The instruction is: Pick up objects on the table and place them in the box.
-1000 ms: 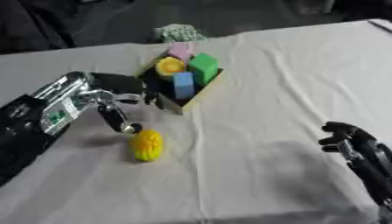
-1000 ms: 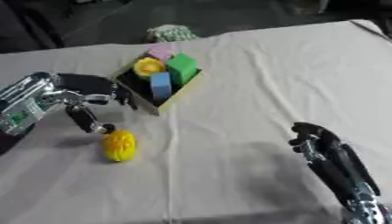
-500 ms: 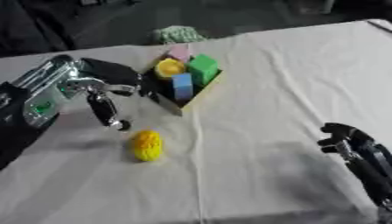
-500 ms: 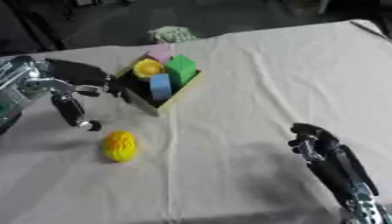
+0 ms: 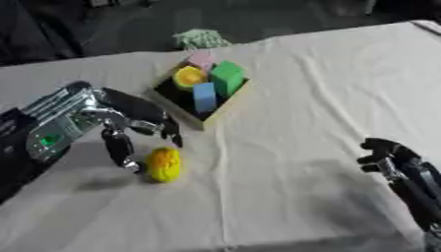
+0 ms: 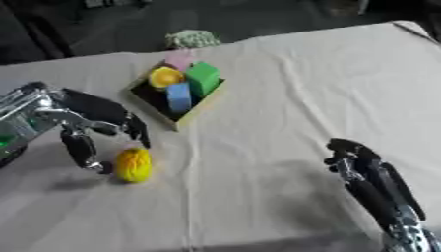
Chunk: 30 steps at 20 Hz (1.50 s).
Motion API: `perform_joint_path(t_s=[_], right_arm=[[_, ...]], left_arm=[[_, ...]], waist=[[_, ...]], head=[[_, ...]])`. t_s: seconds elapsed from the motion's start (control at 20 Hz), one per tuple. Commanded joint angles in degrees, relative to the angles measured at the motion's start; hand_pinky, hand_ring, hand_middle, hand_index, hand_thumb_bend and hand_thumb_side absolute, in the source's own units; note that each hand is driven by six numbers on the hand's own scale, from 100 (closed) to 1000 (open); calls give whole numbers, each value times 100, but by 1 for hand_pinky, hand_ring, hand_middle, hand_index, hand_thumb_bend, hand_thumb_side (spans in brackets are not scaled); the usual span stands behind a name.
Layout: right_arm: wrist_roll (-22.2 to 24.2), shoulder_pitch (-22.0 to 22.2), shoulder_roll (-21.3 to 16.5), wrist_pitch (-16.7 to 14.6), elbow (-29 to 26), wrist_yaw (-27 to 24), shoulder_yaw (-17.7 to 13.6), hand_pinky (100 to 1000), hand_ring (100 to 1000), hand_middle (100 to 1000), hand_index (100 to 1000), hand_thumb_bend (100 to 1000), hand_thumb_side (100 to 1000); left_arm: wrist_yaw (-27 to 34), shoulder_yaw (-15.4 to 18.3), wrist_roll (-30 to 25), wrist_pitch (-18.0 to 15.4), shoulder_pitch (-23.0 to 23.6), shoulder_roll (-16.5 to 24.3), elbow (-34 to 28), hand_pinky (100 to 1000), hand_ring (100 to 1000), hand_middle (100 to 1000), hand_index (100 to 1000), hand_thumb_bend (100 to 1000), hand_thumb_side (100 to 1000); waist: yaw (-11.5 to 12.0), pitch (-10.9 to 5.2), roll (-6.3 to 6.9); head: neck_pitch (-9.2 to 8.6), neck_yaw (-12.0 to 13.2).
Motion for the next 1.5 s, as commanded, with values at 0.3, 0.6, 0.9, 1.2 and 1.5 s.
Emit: perform_joint_path(t_s=[0.3, 0.6, 0.9, 1.2, 1.5], right_arm=[[7, -41, -79, -1, -65, 9, -36, 695, 690, 755, 811, 100, 654], [11, -46, -77, 0, -64, 10, -33, 695, 690, 755, 811, 100, 654], [0, -42, -74, 2, -63, 15, -43, 695, 690, 755, 811, 100, 655], [-31, -1, -60, 3, -58, 15, -76, 694, 690, 754, 811, 100, 655], [-24, 6, -59, 6, -50, 7, -66, 694, 689, 754, 811, 100, 657]], left_arm=[[-469, 77, -163, -252, -59, -130, 30, 824, 811, 842, 919, 346, 100], [-547, -58, -163, -418, 41, -145, 242, 755, 718, 739, 838, 296, 100], [-604, -23, -163, -429, 58, -158, 298, 729, 686, 706, 814, 276, 100], [-751, 655, 246, -13, -266, -33, -221, 585, 506, 503, 652, 100, 157], [-943, 1292, 672, 499, -713, -217, 136, 589, 508, 503, 654, 103, 166]], waist=[[-4, -66, -38], [-1, -64, -35], [-4, -64, -35], [55, -96, -52], [39, -111, -64]], head=[[26, -21], [26, -22], [26, -28], [26, -96], [26, -80]])
